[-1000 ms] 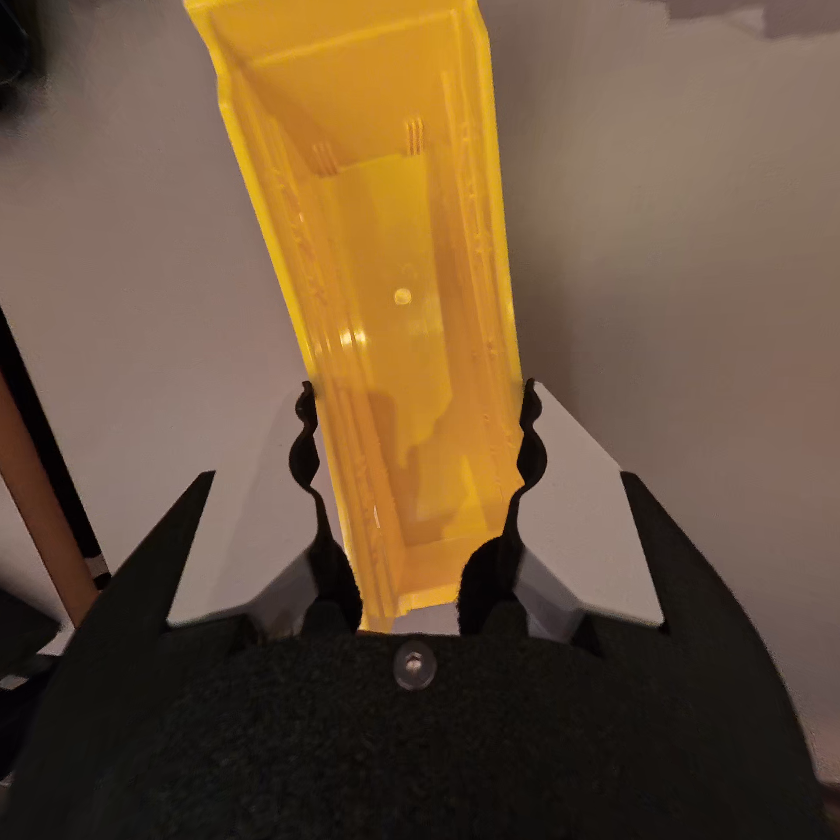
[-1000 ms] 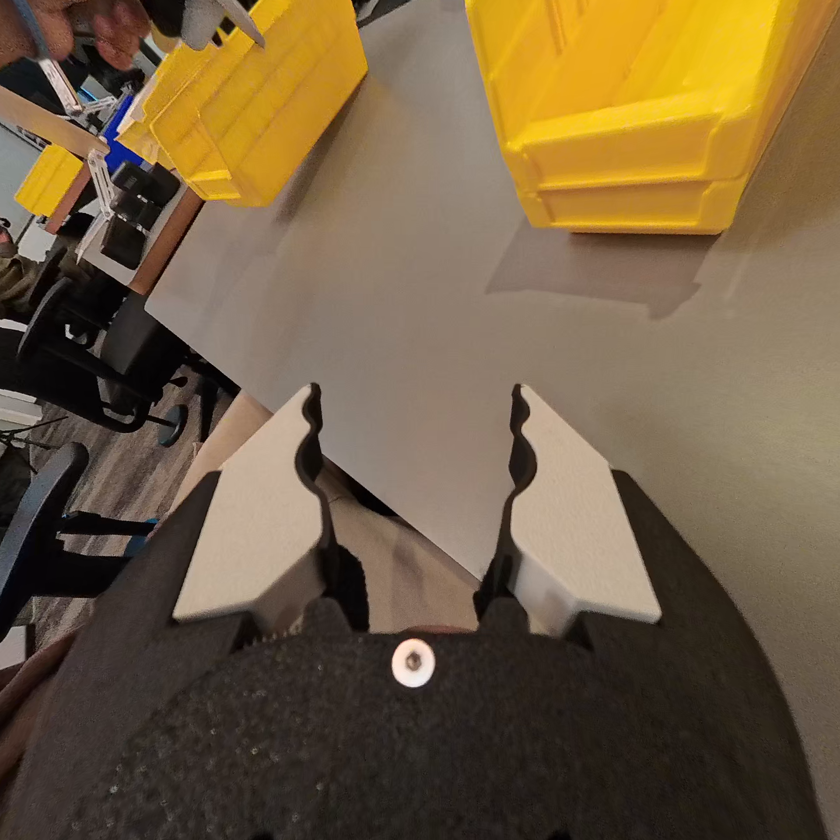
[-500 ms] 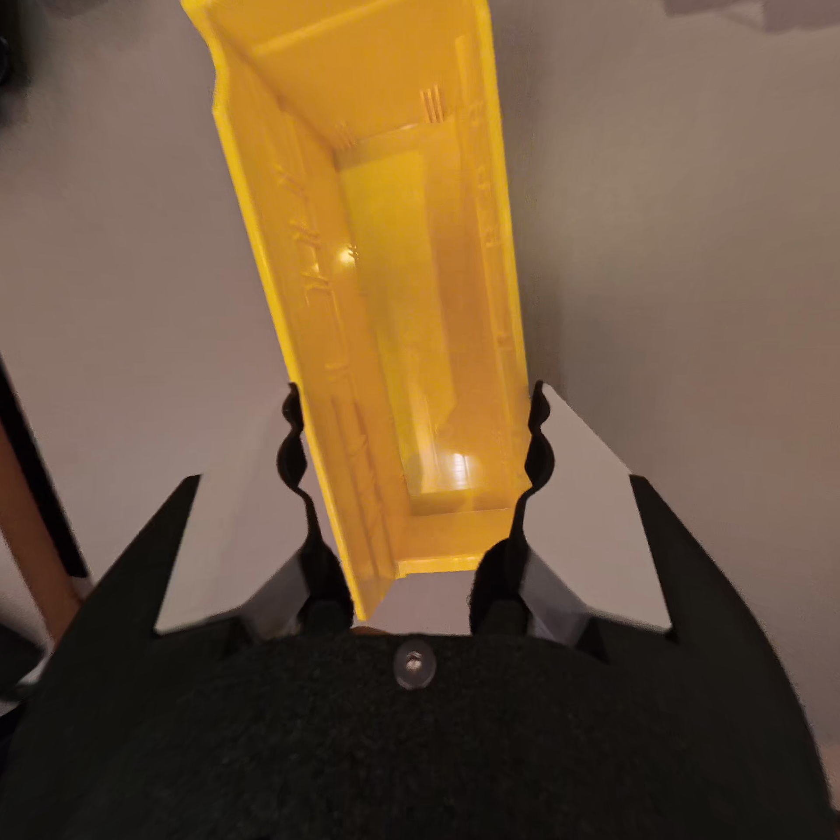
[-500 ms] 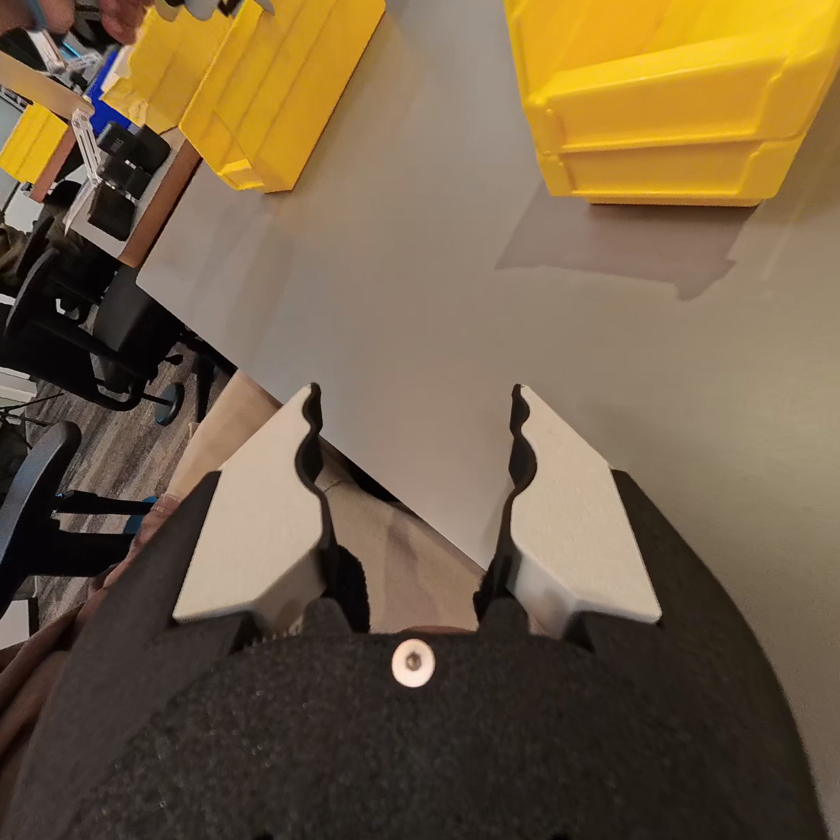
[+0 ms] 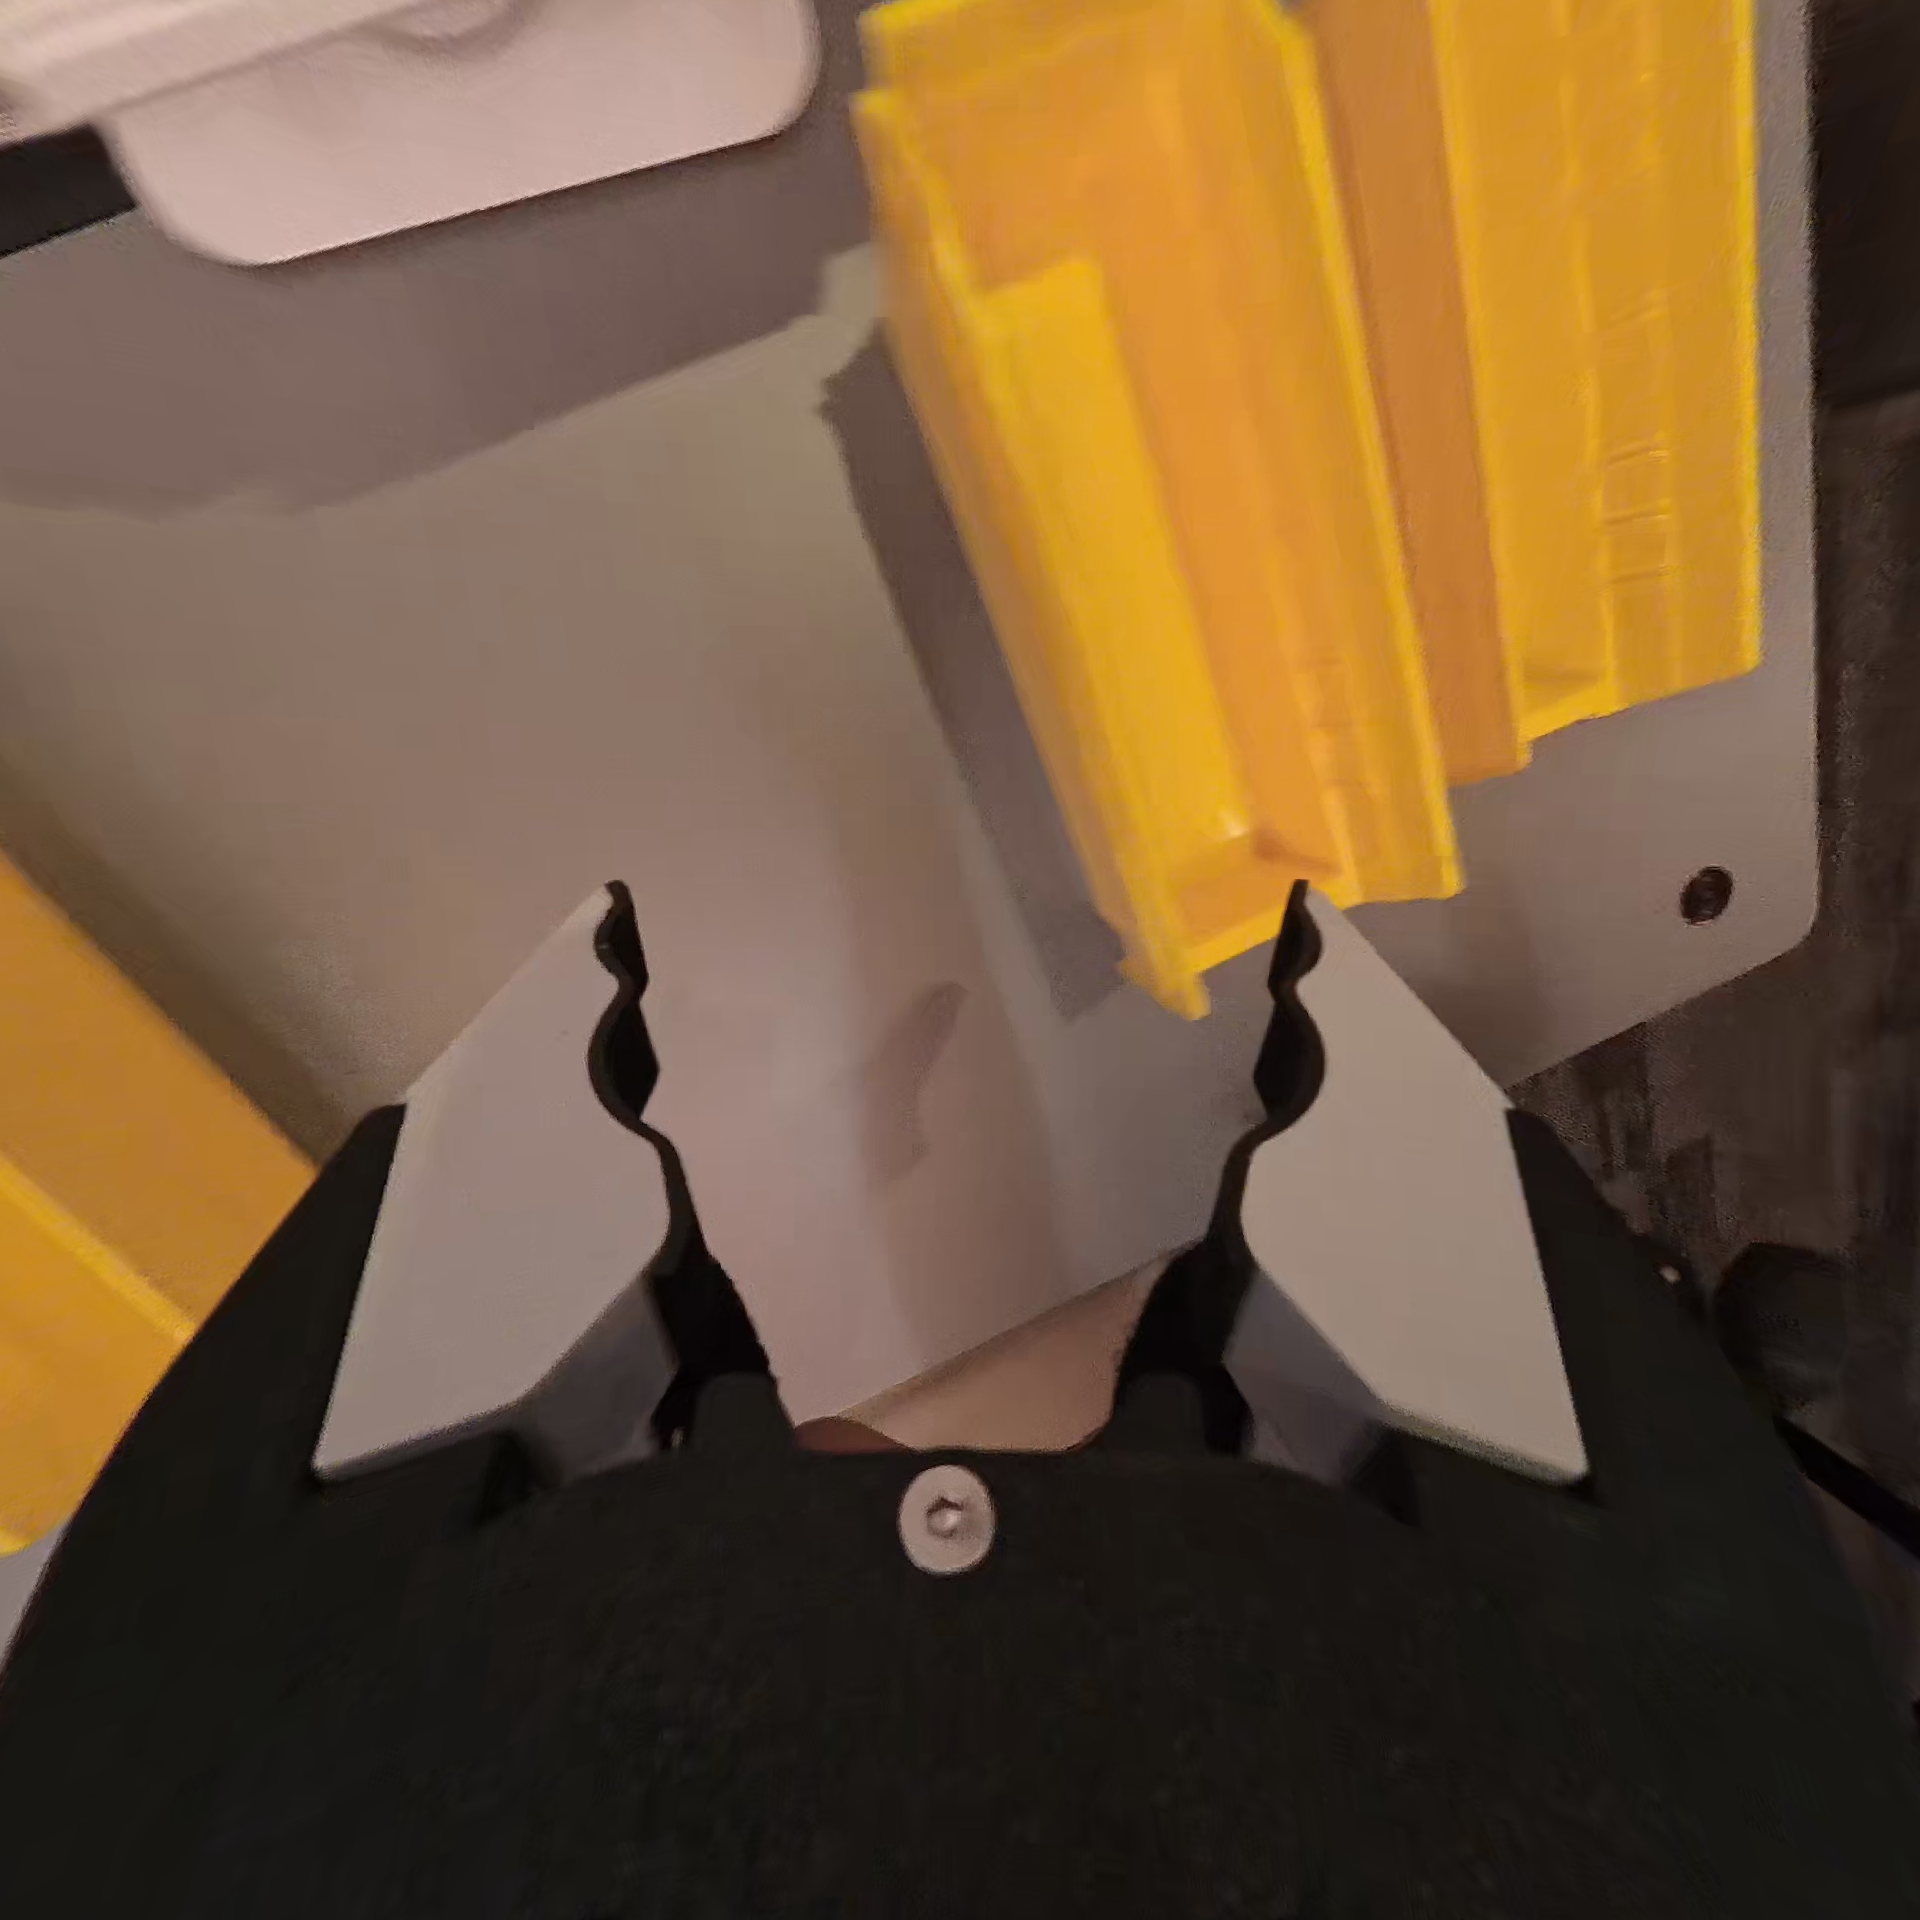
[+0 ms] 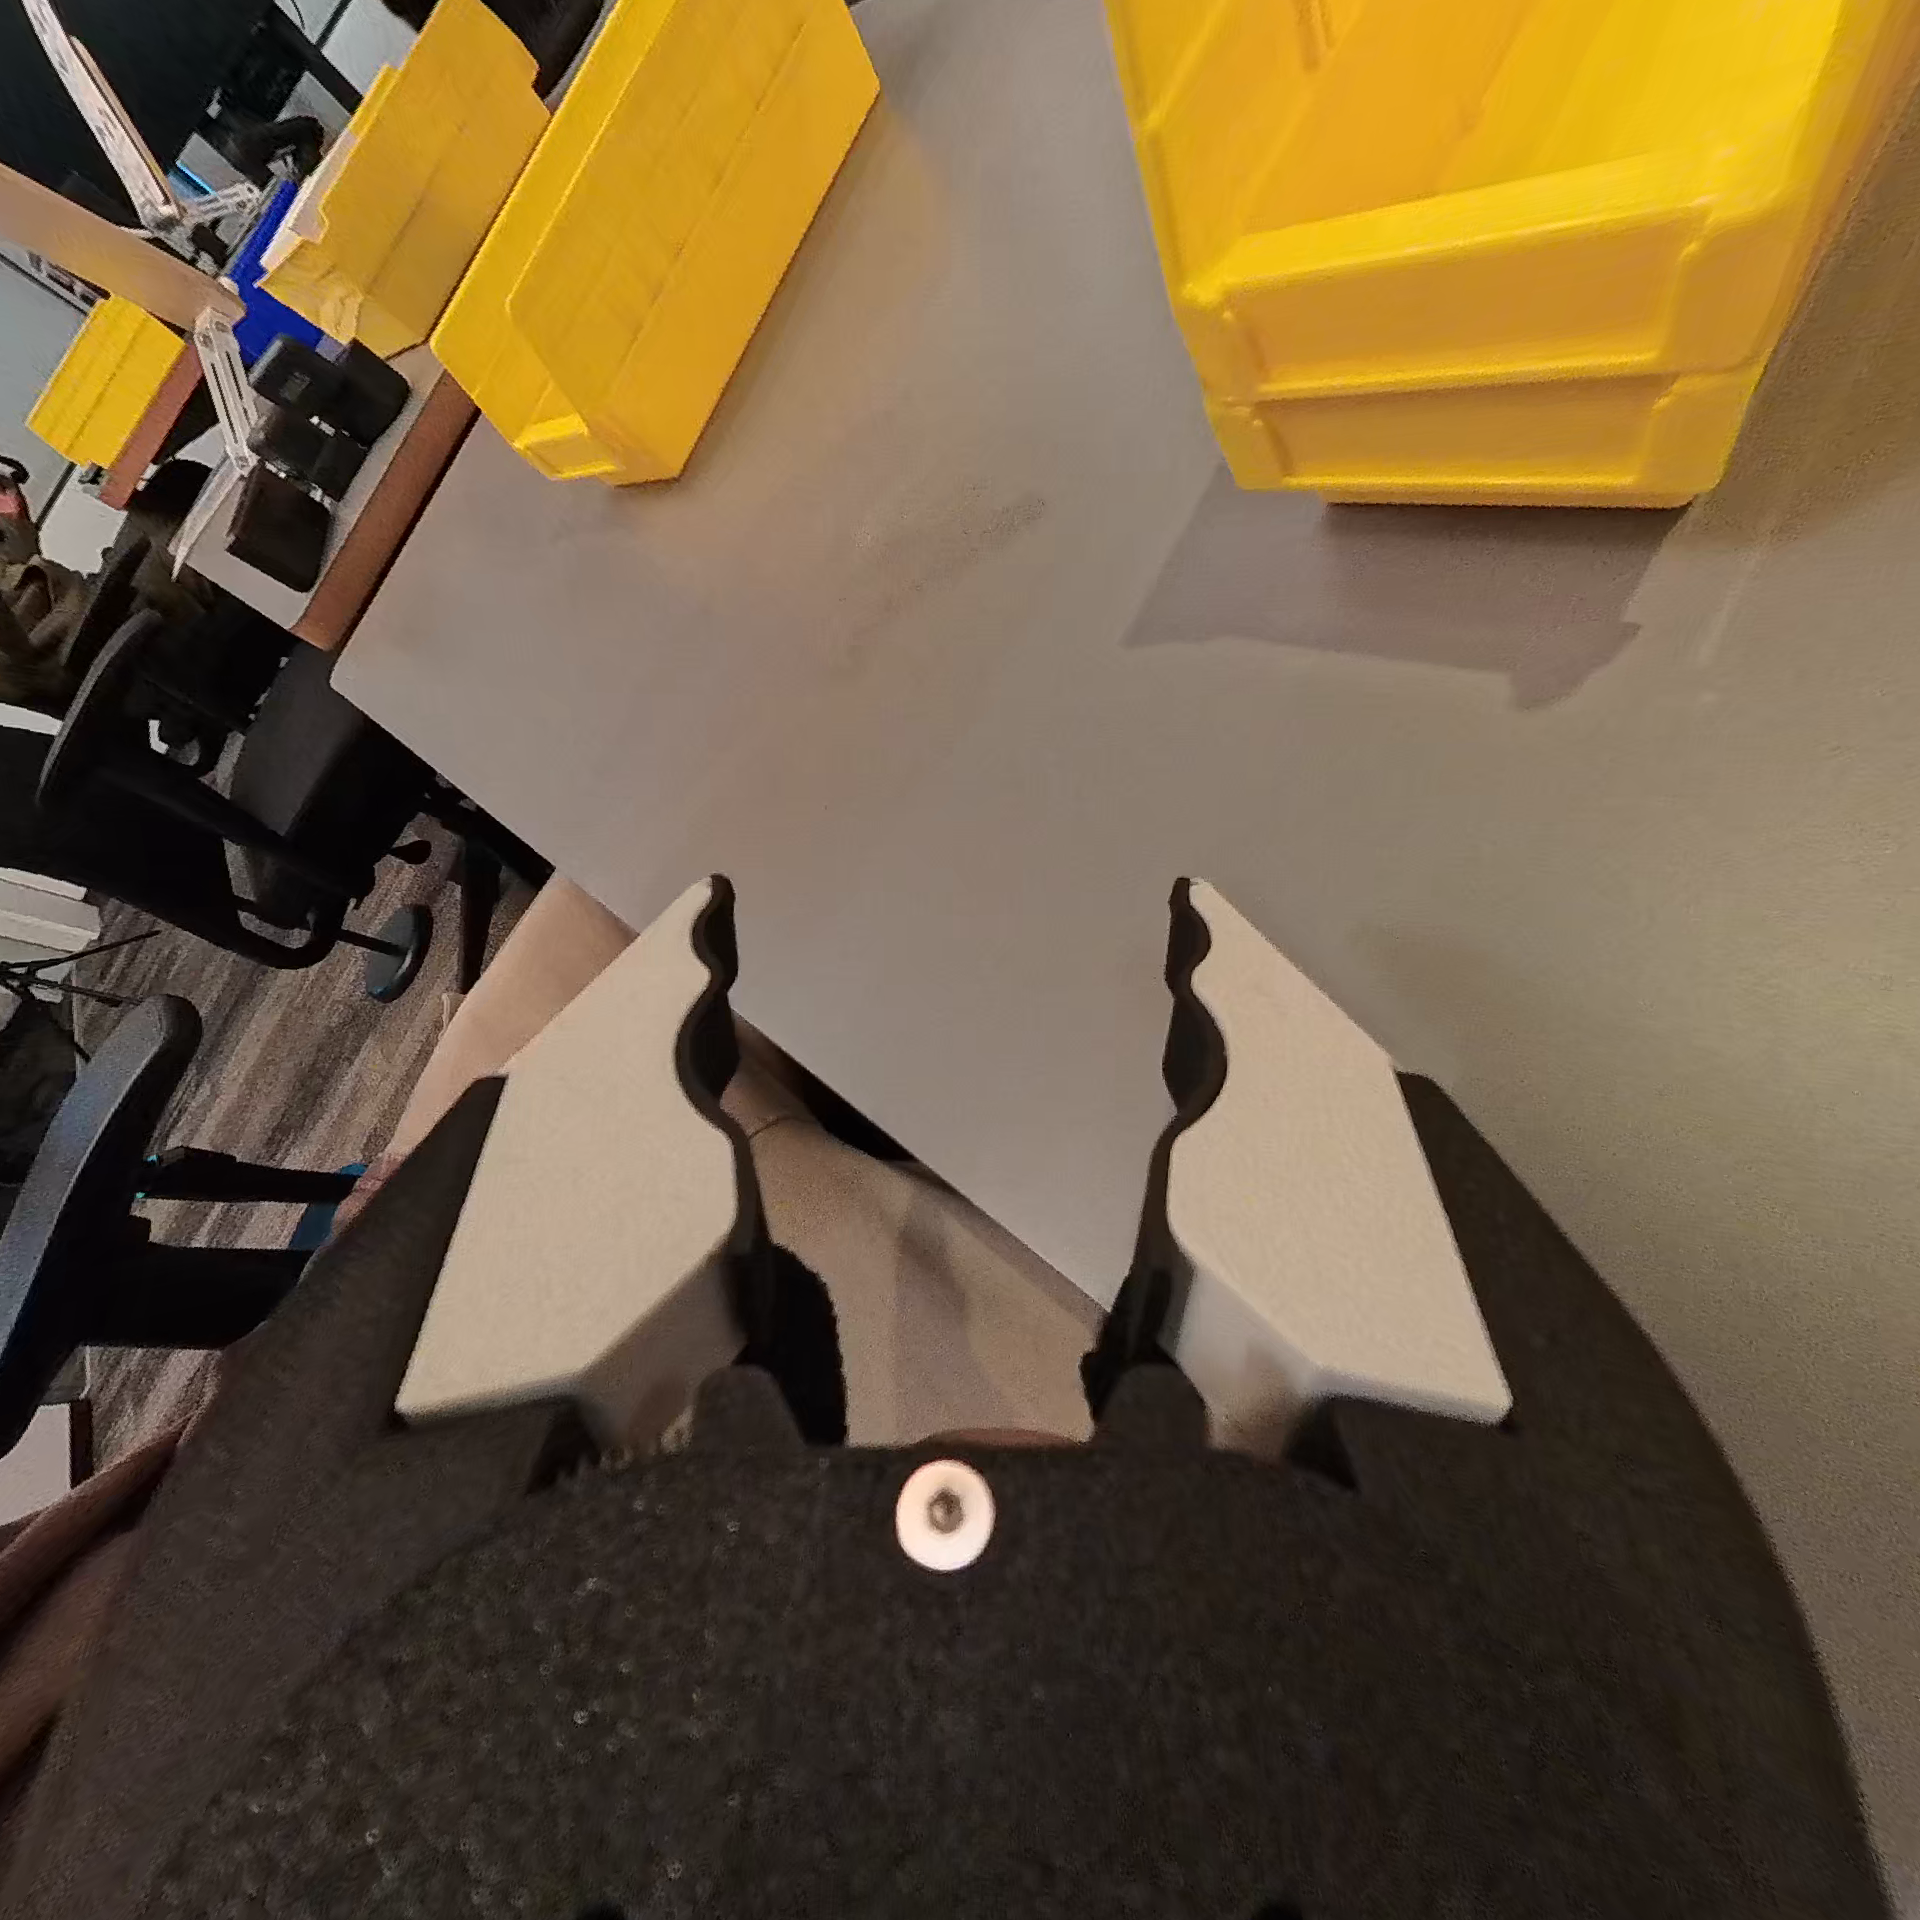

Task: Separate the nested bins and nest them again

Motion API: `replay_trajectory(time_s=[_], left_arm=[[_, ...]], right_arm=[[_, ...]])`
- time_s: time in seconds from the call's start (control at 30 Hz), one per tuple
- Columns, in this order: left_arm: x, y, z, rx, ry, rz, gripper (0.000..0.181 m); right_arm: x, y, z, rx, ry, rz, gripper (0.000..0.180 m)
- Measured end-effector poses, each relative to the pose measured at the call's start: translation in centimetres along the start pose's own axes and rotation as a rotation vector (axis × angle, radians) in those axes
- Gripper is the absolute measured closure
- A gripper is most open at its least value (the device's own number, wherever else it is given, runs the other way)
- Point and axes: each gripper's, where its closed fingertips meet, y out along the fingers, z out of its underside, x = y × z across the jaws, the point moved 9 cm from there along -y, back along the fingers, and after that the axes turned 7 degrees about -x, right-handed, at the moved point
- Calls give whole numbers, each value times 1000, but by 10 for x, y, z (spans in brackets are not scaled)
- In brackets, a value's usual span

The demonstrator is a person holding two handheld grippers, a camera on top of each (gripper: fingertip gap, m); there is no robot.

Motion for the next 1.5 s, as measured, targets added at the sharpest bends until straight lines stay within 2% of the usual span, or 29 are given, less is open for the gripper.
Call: replay_trajectory(time_s=[0.1, 0.2, 0.5, 0.53, 0.57, 0.83, 1.5], left_arm=[[-54, 43, -6, 47, -17, 15, 43], [-76, 85, -8, 108, -131, -45, 30], [-95, 140, -21, 143, -205, -155, 39], [-95, 143, -21, 148, -202, -162, 48], [-94, 146, -21, 149, -202, -175, 68], [-93, 145, -29, 147, -187, -179, 91], [-95, 128, -34, 133, -144, -238, 99]], right_arm=[[2, -1, 1, -4, -3, -5, 97], [2, -3, 2, -5, -9, 1, 97], [-11, -15, 2, -16, 16, 22, 97], [-12, -16, 0, -21, 25, 20, 97], [-14, -17, -1, -29, 32, 17, 97], [-15, -19, -8, -53, 46, 0, 97], [-10, -14, -5, -27, 32, -8, 97]])
